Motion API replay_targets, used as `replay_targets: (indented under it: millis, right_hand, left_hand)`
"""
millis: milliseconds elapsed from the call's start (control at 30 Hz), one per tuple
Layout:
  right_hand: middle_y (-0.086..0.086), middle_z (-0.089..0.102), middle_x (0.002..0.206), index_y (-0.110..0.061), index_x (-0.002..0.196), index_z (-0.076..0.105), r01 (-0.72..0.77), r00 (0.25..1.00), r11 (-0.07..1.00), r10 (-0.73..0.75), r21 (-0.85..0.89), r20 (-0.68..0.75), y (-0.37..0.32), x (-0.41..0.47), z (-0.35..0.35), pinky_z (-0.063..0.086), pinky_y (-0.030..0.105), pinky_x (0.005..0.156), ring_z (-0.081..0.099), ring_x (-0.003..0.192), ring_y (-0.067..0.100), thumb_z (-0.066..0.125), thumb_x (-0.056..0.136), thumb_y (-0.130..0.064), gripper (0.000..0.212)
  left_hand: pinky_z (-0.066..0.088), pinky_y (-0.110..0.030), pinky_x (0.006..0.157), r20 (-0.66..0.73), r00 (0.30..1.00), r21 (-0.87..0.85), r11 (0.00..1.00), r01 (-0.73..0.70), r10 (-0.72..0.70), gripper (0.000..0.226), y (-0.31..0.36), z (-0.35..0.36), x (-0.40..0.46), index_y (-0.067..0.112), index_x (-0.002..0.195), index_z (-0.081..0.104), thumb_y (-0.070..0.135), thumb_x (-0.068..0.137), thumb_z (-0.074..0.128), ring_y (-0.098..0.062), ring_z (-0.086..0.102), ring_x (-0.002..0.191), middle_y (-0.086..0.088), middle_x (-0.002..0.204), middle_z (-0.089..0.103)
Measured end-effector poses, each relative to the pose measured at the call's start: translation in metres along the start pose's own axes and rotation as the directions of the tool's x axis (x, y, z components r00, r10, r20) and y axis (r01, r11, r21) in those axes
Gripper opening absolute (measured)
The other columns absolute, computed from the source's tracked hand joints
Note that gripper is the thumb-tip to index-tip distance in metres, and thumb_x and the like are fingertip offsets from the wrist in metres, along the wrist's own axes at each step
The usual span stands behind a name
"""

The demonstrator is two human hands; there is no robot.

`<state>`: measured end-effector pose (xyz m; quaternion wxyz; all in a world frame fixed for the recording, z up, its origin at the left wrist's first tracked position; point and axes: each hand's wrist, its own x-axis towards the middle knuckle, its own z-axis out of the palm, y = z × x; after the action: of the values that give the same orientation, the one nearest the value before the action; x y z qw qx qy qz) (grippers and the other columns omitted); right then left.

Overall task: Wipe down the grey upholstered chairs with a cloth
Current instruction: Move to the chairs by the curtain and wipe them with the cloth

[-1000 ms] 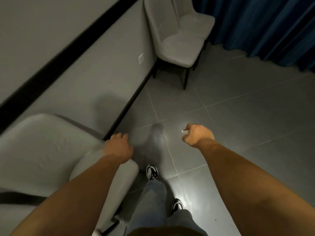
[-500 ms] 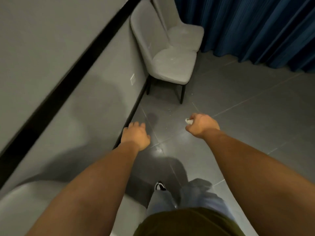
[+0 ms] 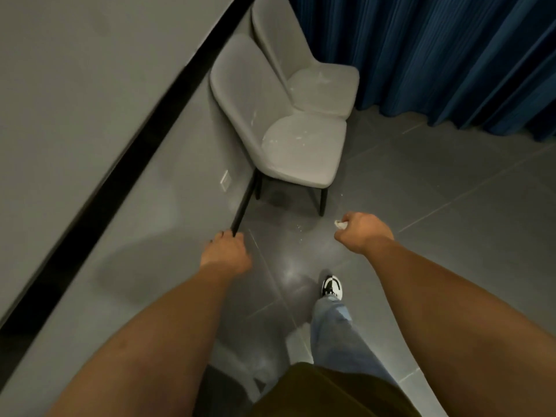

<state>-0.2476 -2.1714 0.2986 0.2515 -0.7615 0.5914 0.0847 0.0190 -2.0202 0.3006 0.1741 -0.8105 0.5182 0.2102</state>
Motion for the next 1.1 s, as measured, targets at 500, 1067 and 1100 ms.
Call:
replay_targets:
  millis: [500,1067,1100]
  right_hand:
    - [0.007,0.061,0.122,-0.025,0.123,0.059,0.137,0.987,0.989,-0.141,0.054,0.080,-0.059,0.258,-0.106,0.040,0.029,0.077,0.058,0.108,0.028,0.060,0.078,-0.039,0.047]
    - [0.004,0.063,0.120,-0.026,0.123,0.058,-0.082,0.997,0.988,0.083,0.133,0.000,-0.184,0.462,-0.148,0.038,0.029,0.075,0.059,0.106,0.028,0.059,0.078,-0.043,0.049]
    - [0.004,0.062,0.120,-0.026,0.123,0.058,-0.085,0.996,0.986,0.086,0.140,-0.002,-0.192,0.472,-0.147,0.038,0.029,0.075,0.059,0.106,0.028,0.059,0.078,-0.043,0.049]
  left_hand:
    - [0.038,-0.044,0.111,-0.126,0.990,-0.150,0.987,0.051,-0.070,0.059,0.064,-0.164,0.204,0.013,0.149,0.041,0.043,0.099,0.050,-0.033,0.037,0.140,-0.014,0.151,0.044]
    - [0.043,-0.042,0.097,-0.210,0.978,-0.182,0.983,-0.033,-0.006,0.043,-0.060,-0.288,0.478,0.004,0.132,0.054,0.033,0.101,0.046,-0.037,0.050,0.120,-0.021,0.129,0.057]
    - [0.044,-0.042,0.094,-0.228,0.973,-0.146,0.987,-0.068,0.034,0.041,-0.063,-0.294,0.491,0.005,0.129,0.057,0.033,0.101,0.044,-0.036,0.052,0.116,-0.020,0.125,0.059]
